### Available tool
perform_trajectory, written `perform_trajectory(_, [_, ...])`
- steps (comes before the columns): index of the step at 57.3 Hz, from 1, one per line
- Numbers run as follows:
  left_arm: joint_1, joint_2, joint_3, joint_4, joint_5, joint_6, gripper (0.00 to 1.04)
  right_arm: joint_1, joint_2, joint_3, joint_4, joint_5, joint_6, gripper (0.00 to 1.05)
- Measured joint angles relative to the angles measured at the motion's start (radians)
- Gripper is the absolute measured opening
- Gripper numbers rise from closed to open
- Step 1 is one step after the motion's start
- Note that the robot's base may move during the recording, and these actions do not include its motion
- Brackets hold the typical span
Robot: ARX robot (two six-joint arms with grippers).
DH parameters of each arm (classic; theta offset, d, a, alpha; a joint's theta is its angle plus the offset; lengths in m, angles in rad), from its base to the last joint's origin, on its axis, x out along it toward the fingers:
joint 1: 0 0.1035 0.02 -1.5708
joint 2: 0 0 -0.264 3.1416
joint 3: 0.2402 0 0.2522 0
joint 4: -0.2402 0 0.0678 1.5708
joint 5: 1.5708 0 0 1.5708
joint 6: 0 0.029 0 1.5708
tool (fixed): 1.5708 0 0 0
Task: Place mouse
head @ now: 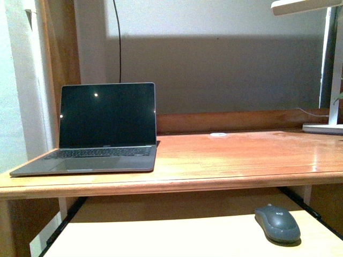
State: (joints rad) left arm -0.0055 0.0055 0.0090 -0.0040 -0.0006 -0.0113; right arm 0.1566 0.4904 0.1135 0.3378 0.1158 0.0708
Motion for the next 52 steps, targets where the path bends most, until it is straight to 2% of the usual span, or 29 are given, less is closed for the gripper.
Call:
perform_trajectory(9, [0.000,0.000,0.000,0.000,0.000,0.000,0.03,0.077,0.351,0.180,0.143,0.061,-0.006,1.04])
perform_trajectory(28, [0.000,0.000,0.000,0.000,0.000,0.000,0.56,0.204,0.809,0.546,0.137,0.188,-0.111,1.04])
perform_trajectory(42, [0.000,0.000,0.000,0.000,0.000,0.000,0.95,0.232,0.986,0.714,-0.009,0.217,-0.171,1.04])
perform_trajectory(44, [0.000,0.000,0.000,0.000,0.000,0.001,0.99,0.235,1.002,0.728,-0.027,0.226,-0.174,1.04])
perform_trajectory(52, [0.000,0.000,0.000,0.000,0.000,0.002,0.97,0.248,1.064,0.780,-0.093,0.230,-0.173,1.04])
